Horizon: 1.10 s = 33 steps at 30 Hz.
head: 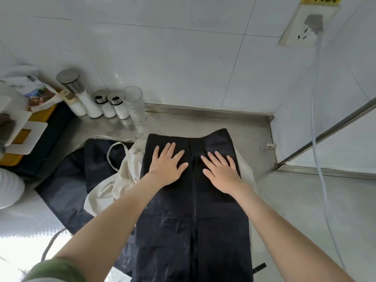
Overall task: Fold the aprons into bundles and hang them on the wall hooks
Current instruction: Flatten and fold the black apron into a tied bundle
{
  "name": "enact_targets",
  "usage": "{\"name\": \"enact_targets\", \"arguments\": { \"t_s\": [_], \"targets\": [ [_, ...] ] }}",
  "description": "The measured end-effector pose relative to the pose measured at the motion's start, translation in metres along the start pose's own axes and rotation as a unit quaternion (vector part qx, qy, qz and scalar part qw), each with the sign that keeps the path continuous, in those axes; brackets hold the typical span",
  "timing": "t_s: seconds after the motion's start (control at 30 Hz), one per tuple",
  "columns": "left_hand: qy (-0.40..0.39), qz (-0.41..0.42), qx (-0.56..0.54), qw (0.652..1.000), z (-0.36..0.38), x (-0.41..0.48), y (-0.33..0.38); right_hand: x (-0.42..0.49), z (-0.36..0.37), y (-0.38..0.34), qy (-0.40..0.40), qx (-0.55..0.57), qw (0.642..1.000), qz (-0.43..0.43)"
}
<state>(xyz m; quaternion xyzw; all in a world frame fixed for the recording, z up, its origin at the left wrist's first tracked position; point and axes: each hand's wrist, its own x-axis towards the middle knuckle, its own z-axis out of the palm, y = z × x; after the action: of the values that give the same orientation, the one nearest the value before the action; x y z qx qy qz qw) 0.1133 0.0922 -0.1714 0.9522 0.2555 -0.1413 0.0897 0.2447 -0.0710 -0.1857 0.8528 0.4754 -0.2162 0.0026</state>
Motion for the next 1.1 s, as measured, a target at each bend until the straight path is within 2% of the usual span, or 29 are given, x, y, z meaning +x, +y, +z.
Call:
{"name": "enact_targets", "arguments": {
  "t_s": [0.17, 0.33, 0.4, 0.5, 0.6, 0.67, 0.73, 0.77, 0.8, 0.83, 0.87, 0.93, 1.03, 1.1],
  "targets": [
    [0.017, -0.045, 0.031, 0.998, 0.011, -0.006, -0.016, -0.004, 0.015, 0.008, 0.046, -0.003, 0.99, 0.13],
    [0.051, -0.098, 0.015, 0.994, 0.015, -0.015, -0.022, -0.023, 0.024, 0.013, 0.05, 0.033, 0.98, 0.189],
    [0.106, -0.116, -0.027, 0.987, 0.019, -0.02, -0.025, -0.031, 0.029, 0.01, 0.07, 0.061, 0.97, 0.225],
    [0.212, -0.133, -0.106, 0.962, 0.019, -0.033, -0.026, -0.041, 0.032, 0.011, 0.144, 0.119, 0.951, 0.245],
    [0.254, -0.214, -0.237, 0.913, 0.01, -0.053, -0.025, -0.053, 0.033, 0.016, 0.191, 0.237, 0.924, 0.232],
    [0.216, -0.268, -0.384, 0.857, 0.002, -0.062, -0.03, -0.062, 0.027, 0.015, 0.197, 0.37, 0.87, 0.259],
    [0.103, -0.316, -0.515, 0.79, -0.005, -0.065, -0.038, -0.069, 0.018, 0.013, 0.158, 0.474, 0.816, 0.291],
    [0.043, -0.326, -0.587, 0.74, -0.009, -0.067, -0.044, -0.075, 0.011, 0.011, 0.137, 0.524, 0.787, 0.297],
    [-0.019, -0.326, -0.643, 0.693, -0.011, -0.068, -0.049, -0.08, 0.007, 0.011, 0.111, 0.571, 0.757, 0.299],
    [-0.078, -0.315, -0.675, 0.662, -0.014, -0.07, -0.053, -0.084, 0.004, 0.009, 0.081, 0.612, 0.729, 0.295],
    [-0.131, -0.296, -0.68, 0.657, -0.013, -0.074, -0.054, -0.088, 0.003, 0.009, 0.055, 0.628, 0.721, 0.288],
    [-0.187, -0.263, -0.67, 0.668, -0.012, -0.079, -0.055, -0.088, 0.005, 0.011, 0.028, 0.611, 0.742, 0.276],
    [-0.147, -0.236, -0.665, 0.693, -0.014, -0.08, -0.047, -0.087, 0.0, 0.008, 0.046, 0.576, 0.77, 0.271],
    [-0.103, -0.23, -0.657, 0.711, -0.023, -0.076, -0.041, -0.082, -0.008, 0.006, 0.06, 0.575, 0.772, 0.263]
  ]
}}
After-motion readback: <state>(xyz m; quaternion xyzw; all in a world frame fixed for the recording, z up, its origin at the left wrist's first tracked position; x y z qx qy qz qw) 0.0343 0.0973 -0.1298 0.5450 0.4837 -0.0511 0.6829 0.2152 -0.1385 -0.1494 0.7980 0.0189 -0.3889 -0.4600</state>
